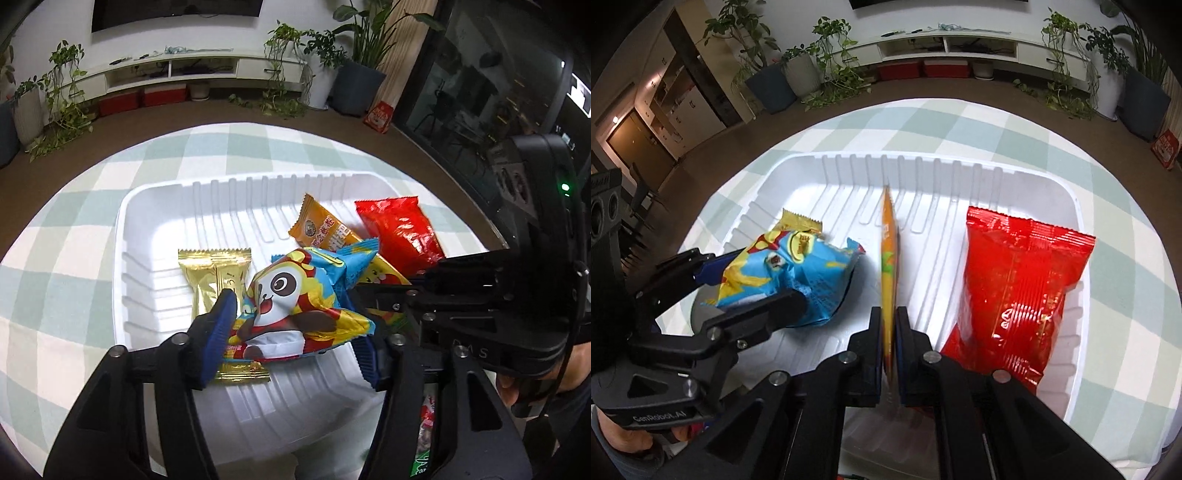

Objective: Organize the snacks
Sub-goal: 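Carry the blue packet and orange stick into the white tray and release both, then move both tools back over the remaining snacks and grasp the red-striped white packet with the left tool, then grasp the pink candy-bar packet with the right tool while the left tool holds the white packet, then carry the red-striped white packet and pink packet over the white tray with both tools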

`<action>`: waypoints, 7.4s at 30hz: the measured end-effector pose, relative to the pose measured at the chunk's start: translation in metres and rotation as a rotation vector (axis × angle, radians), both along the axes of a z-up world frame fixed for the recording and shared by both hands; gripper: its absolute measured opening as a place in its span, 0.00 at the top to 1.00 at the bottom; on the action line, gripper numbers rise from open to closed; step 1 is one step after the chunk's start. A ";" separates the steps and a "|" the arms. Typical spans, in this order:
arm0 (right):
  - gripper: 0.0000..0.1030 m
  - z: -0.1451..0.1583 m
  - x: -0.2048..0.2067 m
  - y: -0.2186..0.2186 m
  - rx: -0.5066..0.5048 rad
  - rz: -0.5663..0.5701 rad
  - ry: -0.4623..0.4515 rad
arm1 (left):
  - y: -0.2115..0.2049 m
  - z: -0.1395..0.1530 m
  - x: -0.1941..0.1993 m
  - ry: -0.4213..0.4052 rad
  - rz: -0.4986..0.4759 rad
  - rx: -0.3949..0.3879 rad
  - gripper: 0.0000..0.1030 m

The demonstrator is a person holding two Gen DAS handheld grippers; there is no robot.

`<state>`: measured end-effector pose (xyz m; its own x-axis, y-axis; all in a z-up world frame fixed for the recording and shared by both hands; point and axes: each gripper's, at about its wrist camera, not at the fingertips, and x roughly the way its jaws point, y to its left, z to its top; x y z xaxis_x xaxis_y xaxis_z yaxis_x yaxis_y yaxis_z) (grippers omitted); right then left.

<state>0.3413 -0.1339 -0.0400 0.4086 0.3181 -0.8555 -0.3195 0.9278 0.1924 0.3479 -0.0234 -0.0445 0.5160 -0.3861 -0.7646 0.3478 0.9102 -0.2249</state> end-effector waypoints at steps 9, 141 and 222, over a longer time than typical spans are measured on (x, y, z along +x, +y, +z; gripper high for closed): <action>0.56 0.015 -0.011 -0.001 -0.046 -0.023 -0.035 | 0.009 0.005 -0.003 0.004 0.023 -0.015 0.26; 0.73 -0.002 -0.230 0.066 -0.364 0.390 -0.158 | 0.060 0.003 -0.160 0.062 0.012 0.118 0.87; 0.73 0.027 -0.258 -0.023 0.178 0.017 -0.346 | 0.072 0.045 -0.196 -0.038 0.057 0.069 0.87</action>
